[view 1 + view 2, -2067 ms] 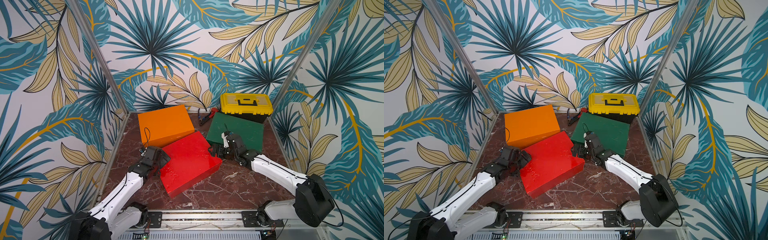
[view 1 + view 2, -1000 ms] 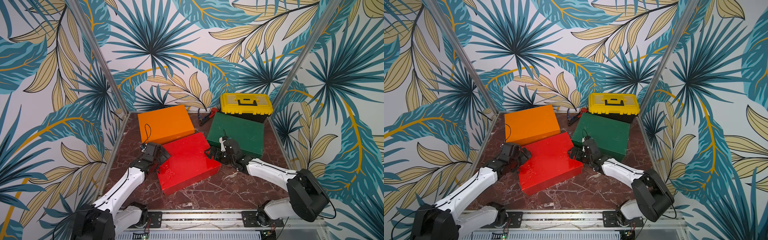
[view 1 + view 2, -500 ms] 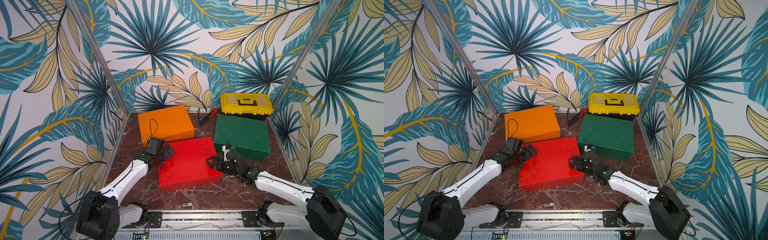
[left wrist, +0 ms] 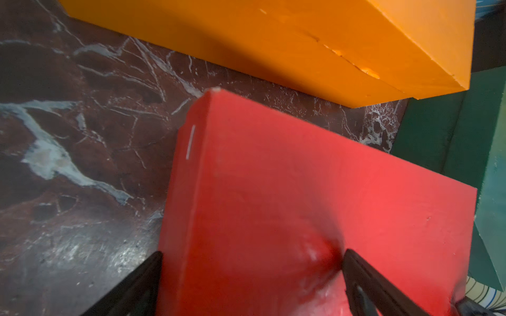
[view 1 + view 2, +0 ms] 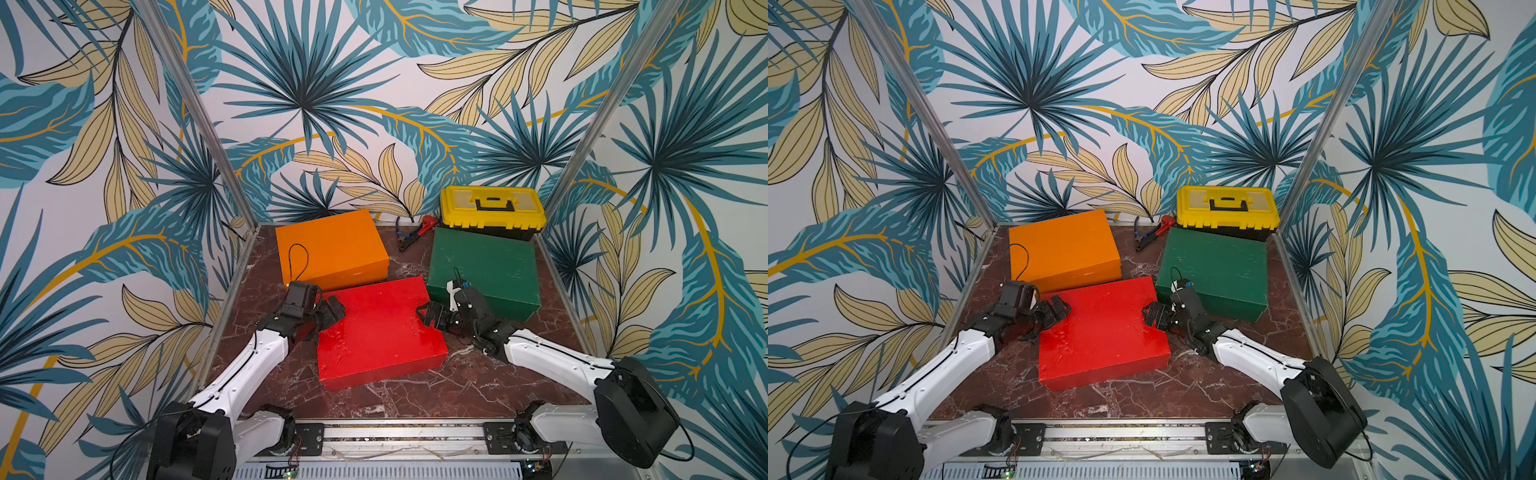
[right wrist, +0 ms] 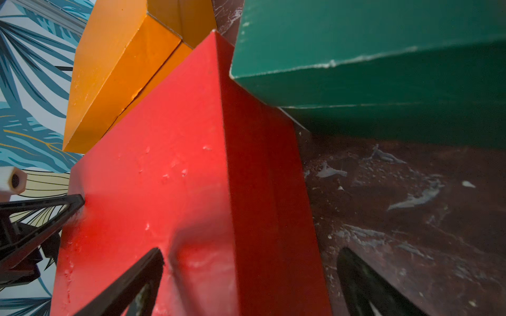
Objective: Stack the shoeboxes
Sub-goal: Adjust the shoebox at the center of the board.
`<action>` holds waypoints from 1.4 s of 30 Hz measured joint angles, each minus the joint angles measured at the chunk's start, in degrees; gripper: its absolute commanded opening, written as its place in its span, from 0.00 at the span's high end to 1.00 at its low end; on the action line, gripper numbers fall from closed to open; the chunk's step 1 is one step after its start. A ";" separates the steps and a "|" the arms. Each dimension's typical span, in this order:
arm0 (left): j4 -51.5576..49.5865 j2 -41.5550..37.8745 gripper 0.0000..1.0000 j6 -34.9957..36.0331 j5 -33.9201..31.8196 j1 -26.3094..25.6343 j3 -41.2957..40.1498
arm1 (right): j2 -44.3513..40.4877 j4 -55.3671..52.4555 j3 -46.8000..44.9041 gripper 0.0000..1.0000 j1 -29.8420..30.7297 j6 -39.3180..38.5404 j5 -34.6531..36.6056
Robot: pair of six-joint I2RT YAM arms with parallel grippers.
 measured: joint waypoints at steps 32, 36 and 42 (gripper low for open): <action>20.37 -1.88 0.00 3.91 17.57 9.07 -12.85 | 8.66 10.95 0.42 0.02 -3.98 3.50 -11.41; 20.46 -2.67 0.00 3.82 17.44 9.27 -12.90 | 8.94 10.80 0.96 0.03 -3.50 3.76 -11.50; 20.52 -3.26 0.00 3.76 15.61 10.32 -12.90 | 9.64 6.58 5.42 0.03 0.81 4.74 -9.97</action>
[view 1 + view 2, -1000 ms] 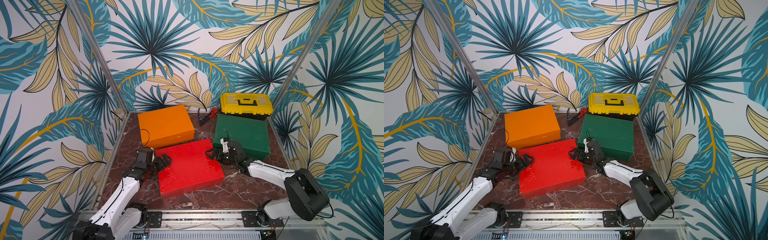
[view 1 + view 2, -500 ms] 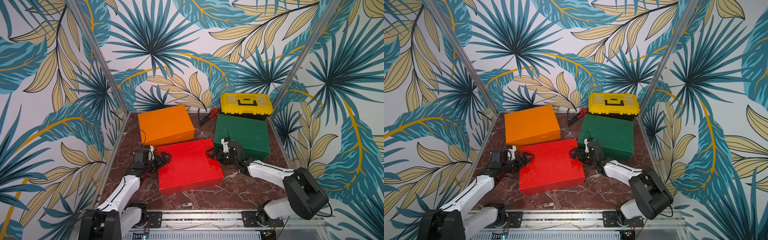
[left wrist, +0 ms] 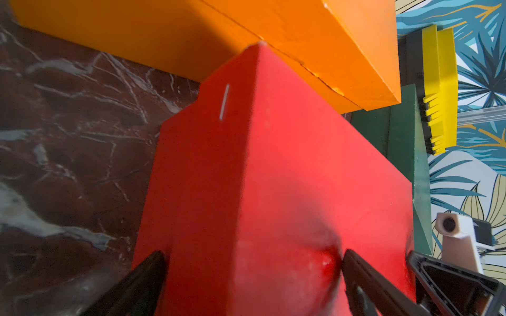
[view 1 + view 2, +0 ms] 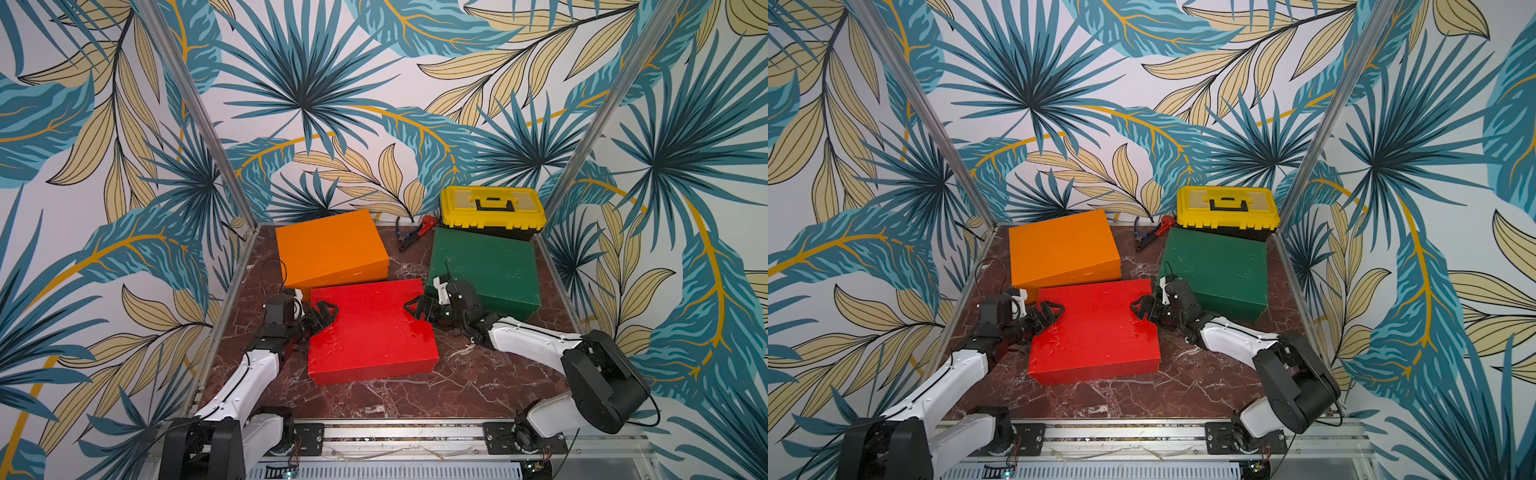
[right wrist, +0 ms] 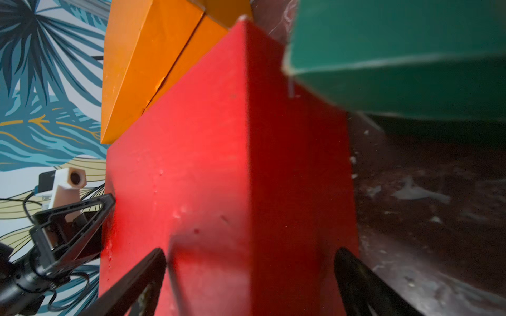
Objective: Stack the shoeboxes
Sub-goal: Adjust the shoebox at the center of the board.
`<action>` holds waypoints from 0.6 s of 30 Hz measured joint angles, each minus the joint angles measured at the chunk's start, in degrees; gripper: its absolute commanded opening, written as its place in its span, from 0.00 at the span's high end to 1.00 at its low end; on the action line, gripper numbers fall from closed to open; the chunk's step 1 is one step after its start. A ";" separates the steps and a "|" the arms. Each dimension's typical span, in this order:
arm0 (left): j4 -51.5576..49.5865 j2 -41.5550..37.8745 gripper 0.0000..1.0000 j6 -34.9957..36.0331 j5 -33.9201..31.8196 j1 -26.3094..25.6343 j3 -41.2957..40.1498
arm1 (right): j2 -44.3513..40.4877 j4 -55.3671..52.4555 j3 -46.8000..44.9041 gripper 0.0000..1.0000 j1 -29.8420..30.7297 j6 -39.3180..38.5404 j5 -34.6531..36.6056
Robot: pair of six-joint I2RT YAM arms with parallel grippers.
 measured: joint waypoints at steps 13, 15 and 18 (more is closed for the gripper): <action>-1.09 -1.22 0.00 -1.14 -1.03 0.00 0.02 | 0.92 -1.88 2.40 0.05 1.53 3.04 3.43; -1.14 -1.27 0.00 -1.25 -1.27 0.00 0.02 | 1.18 -2.16 2.80 0.05 1.68 3.04 3.65; -1.16 -1.27 0.00 -1.25 -1.40 0.00 0.02 | 1.36 -4.17 3.89 0.03 2.32 2.38 5.05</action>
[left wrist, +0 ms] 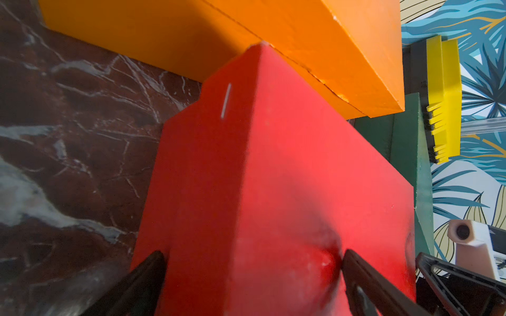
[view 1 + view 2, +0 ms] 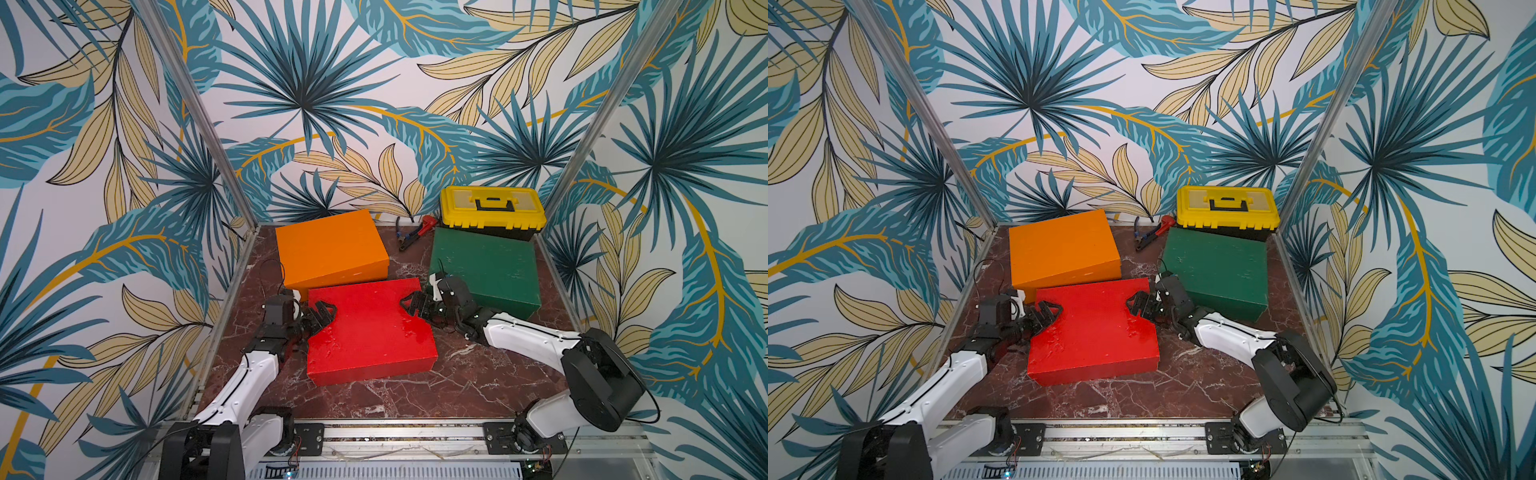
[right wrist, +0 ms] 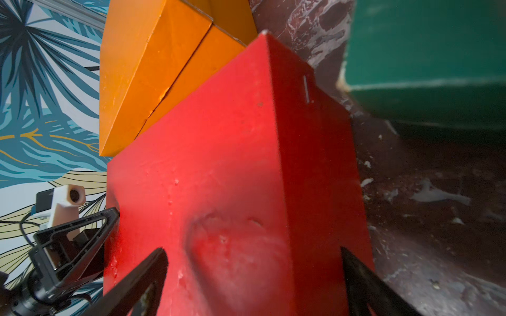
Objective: Stack the shoeboxes
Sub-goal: Adjust the shoebox at the center of the board, then pick up the shoebox from the center of the board.
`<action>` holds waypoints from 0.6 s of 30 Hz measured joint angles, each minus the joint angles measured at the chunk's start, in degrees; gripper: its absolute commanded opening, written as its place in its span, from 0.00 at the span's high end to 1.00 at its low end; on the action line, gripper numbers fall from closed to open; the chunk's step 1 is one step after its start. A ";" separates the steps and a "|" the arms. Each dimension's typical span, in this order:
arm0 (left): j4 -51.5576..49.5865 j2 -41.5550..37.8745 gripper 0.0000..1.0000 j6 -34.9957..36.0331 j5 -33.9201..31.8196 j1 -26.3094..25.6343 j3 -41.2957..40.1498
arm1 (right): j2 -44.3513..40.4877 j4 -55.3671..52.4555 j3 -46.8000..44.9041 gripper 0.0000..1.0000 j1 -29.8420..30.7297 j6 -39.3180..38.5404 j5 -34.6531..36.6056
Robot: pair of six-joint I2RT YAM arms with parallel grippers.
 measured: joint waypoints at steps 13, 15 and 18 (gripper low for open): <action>-0.24 -0.15 0.00 0.39 -0.28 0.00 -0.02 | 1.18 7.76 -5.31 0.01 -3.82 -1.46 -6.05; -0.37 -0.50 0.00 0.22 -1.20 0.09 -0.04 | 3.65 11.34 -5.35 0.01 -4.42 -1.20 -7.80; -0.39 -1.18 0.00 -0.02 -2.25 0.17 -0.44 | 5.79 15.65 -5.42 0.01 -4.96 -1.05 -10.03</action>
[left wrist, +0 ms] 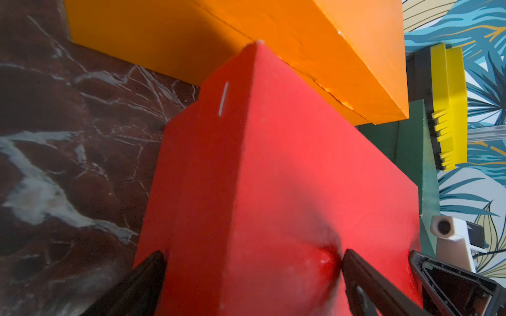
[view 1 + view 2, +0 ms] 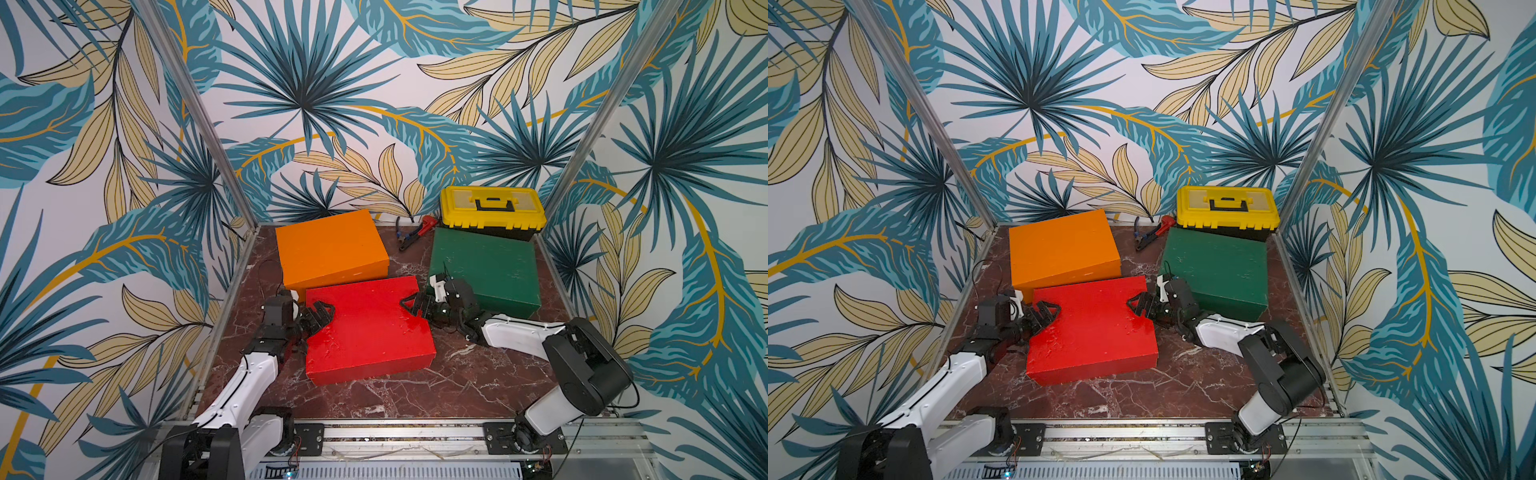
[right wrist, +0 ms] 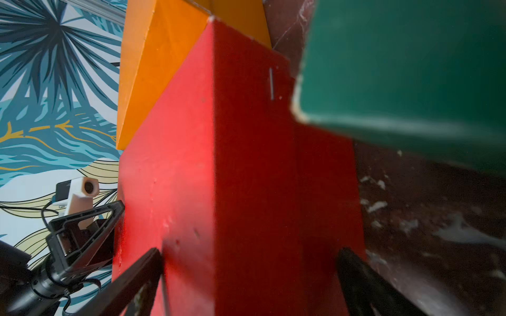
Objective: Stack the shoeboxes
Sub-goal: Pick up the shoebox from the center of the board.
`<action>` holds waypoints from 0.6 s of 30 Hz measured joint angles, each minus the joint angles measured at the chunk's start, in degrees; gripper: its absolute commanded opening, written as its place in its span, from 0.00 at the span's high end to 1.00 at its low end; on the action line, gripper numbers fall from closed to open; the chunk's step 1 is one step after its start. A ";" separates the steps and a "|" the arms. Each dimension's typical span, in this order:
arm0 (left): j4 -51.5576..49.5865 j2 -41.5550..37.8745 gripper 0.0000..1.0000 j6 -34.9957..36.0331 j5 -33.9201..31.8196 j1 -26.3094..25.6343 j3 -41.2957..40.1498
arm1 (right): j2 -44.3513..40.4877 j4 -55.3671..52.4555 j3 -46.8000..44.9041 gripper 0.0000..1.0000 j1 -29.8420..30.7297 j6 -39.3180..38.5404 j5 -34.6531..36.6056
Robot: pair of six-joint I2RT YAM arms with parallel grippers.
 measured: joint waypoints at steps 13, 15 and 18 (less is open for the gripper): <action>2.16 1.09 0.00 -0.24 -0.50 0.46 -0.15 | 3.10 6.43 -0.11 0.12 -0.63 0.70 -2.01; 1.79 0.46 0.00 -0.61 -1.05 0.57 -0.15 | 3.61 6.54 0.46 0.13 -0.52 0.70 -2.03; 0.52 -0.81 0.00 -0.85 -1.84 0.63 -0.20 | 4.15 6.14 1.44 0.14 0.02 0.66 -1.95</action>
